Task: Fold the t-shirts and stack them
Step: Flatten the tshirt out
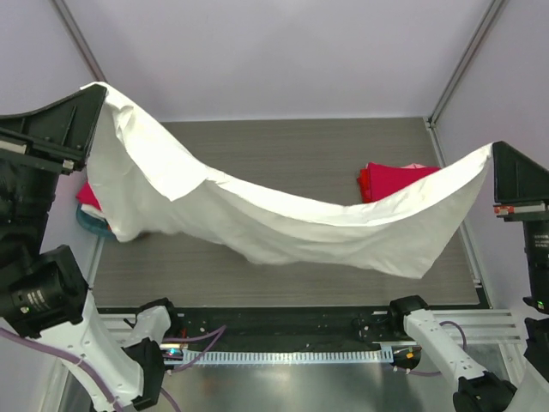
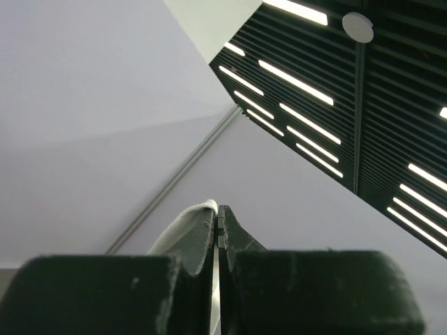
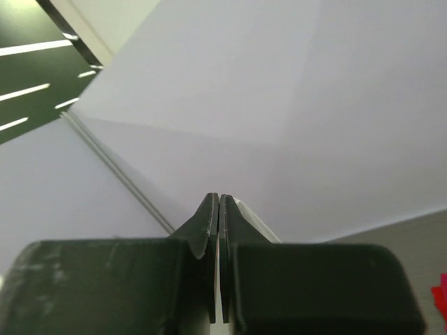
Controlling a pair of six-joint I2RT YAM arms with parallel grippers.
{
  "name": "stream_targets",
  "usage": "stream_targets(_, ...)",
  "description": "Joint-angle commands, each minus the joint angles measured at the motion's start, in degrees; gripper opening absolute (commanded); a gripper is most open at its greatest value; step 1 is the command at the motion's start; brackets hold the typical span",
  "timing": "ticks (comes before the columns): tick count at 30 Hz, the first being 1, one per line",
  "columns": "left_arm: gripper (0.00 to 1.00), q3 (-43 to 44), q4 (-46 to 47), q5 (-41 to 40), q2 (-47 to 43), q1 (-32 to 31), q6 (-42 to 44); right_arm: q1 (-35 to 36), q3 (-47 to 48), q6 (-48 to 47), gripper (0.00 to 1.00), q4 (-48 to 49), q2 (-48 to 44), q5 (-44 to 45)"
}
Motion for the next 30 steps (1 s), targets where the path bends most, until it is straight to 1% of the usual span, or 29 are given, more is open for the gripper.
stream_targets(1,0.01,-6.93,-2.65,-0.18,3.63,-0.12,-2.1,-0.39,-5.43,1.55,0.01,-4.4,4.42,4.02)
stream_targets(3,0.0,-12.13,-2.4,0.08,3.37,-0.04,-2.1,-0.3,-8.52,3.05,0.01,-4.4,5.82,4.21)
stream_targets(4,0.0,-17.37,-2.22,-0.09,3.19,-0.04,-1.75,-0.3,-11.41,4.19,0.01,-3.96,6.44,3.86)
stream_targets(6,0.0,-22.5,-1.26,-0.61,3.19,-0.12,-0.34,-0.3,-14.5,5.07,0.01,-1.43,8.63,2.02)
stream_targets(7,0.0,-26.53,-0.99,-1.31,3.36,-0.12,0.27,-0.3,-16.95,5.69,0.01,-0.45,9.51,1.57)
stream_targets(10,0.0,-31.21,-0.29,-2.11,5.55,-0.65,3.35,-0.3,-19.08,5.7,0.01,2.89,14.51,0.95)
stream_targets(11,0.0,-31.75,-0.02,-2.63,7.74,-1.52,3.96,-0.39,-19.08,5.69,0.01,4.2,16.01,1.04)
stream_targets(12,0.0,-32.1,-0.02,-3.6,8.8,-2.4,5.45,-0.39,-18.91,5.69,0.01,4.82,19.5,0.26)
stream_targets(13,0.0,-32.1,0.67,-4.65,10.29,-4.67,6.07,-0.56,-17.95,5.69,0.01,5.53,21.37,-0.53)
stream_targets(14,0.01,-31.84,1.2,-6.31,13.53,-5.91,6.51,-0.91,-17.33,5.95,0.01,7.62,23.13,-1.76)
stream_targets(15,0.01,-30.36,1.73,-6.68,15.91,-7.06,7.13,-1.18,-16.63,6.48,0.01,8.95,26.97,-4.04)
stream_targets(17,0.0,-27.2,2.7,-6.94,20.57,-9.95,7.22,-1.79,-12.95,7.8,0.01,11.15,31.29,-6.77)
stream_targets(18,0.0,-22.14,2.79,-6.07,26.07,-10.4,7.05,-2.58,-10.76,8.76,0.01,12.2,33.58,-8.96)
stream_targets(19,0.0,-18.87,2.97,-5.28,28.39,-10.67,6.26,-3.02,-4.91,9.2,0.01,12.21,38.47,-11.94)
stream_targets(20,0.0,-15.18,3.14,-4.67,31.11,-10.67,5.91,-3.64,-1.54,9.64,0.01,12.21,40.79,-13.45)
stream_targets(21,0.0,-6.18,2.88,-4.14,35.4,-10.58,5.82,-5.21,1.8,10.87,0.01,12.13,42.81,-15.12)
stream_targets(22,0.0,-0.52,0.53,-4.65,38.14,-10.58,7.03,-6.18,8.79,11.57,0.01,12.13,46.83,-16.61)
stream_targets(23,0.0,6.84,-3.32,-5.7,41.21,-10.41,8.26,-7.24,12.52,12.54,0.01,12.13,48.7,-19.76)
stream_targets(24,0.0,25.37,-7.89,-8.5,44.9,-9.97,9.06,-8.55,16.56,14.38,0.01,12.13,51.07,-21.44)
stream_targets(25,0.0,33.99,-11.06,-8.53,53.55,-8.14,5.41,-10.65,24.52,15.35,0.01,12.04,55.09,-23.03)
stream_targets(26,0.0,39.82,-8.22,-7.4,56.42,-7.08,0.24,-12.67,28.16,16.93,0.01,11.95,57.31,-26.35)
stream_targets(27,0.01,40.75,-2.37,-5.91,58.36,-6.11,-4.94,-13.91,31.16,18.33,0.01,11.95,59.07,-27.86)
stream_targets(28,0.0,37.54,11.44,-3.89,58.56,-4.88,-15.35,-16.1,35.63,20.87,0.01,12.12,60.48,-29.62)
stream_targets(29,0.01,33.59,17.76,-3.52,57.86,-4.87,-18.32,-16.91,36.89,21.59,0.01,12.39,62.85,-32.59)
stream_targets(30,0.01,28.76,21.91,-3.26,57.51,-4.87,-19.14,-17.44,36.73,22.12,0.01,12.65,63.3,-33.93)
